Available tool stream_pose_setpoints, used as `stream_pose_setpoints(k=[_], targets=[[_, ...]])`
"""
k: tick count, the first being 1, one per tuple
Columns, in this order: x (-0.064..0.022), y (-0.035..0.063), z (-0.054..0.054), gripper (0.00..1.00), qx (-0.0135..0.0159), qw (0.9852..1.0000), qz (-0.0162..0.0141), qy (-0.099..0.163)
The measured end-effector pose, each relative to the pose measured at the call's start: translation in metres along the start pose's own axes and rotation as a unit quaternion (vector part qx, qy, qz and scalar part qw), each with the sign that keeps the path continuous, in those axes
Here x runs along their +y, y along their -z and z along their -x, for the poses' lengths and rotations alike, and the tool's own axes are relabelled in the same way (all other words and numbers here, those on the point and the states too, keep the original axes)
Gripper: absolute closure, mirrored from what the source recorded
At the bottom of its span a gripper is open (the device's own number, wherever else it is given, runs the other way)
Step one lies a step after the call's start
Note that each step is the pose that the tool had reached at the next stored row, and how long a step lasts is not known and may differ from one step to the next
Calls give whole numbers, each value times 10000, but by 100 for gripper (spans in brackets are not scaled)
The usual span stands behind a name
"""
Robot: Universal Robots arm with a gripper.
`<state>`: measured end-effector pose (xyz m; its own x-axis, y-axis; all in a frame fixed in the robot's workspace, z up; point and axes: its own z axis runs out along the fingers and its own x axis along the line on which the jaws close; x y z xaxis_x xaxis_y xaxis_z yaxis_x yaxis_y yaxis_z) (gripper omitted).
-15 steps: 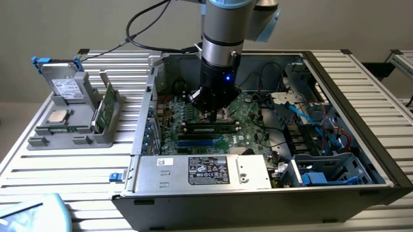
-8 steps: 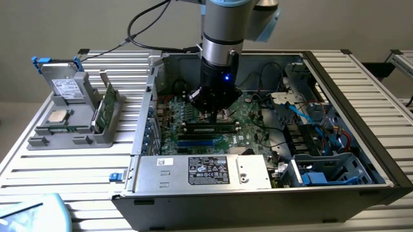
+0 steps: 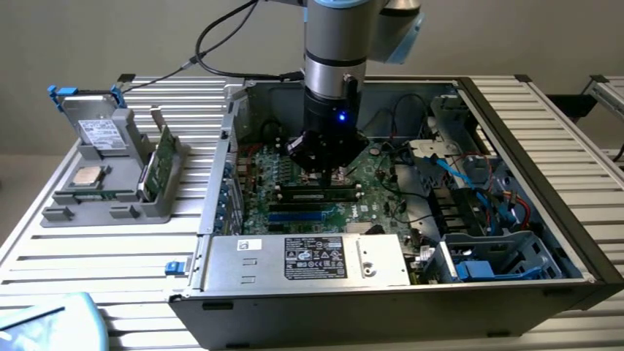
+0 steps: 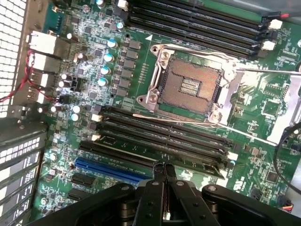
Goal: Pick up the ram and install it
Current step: 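Press down the ram until it locks into place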
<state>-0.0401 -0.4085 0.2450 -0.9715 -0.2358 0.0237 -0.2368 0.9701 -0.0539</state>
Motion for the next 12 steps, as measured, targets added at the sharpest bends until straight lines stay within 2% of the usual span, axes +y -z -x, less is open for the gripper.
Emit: stream_pose_setpoints(k=[3, 5, 9, 12], targets=[[1, -2, 1, 89, -68, 9999, -21, -144], [1, -2, 1, 89, -95, 9996, -27, -254], [1, -10, 0, 89, -88, 9986, -26, -518], [1, -18, 1, 89, -74, 9972, -24, -738]])
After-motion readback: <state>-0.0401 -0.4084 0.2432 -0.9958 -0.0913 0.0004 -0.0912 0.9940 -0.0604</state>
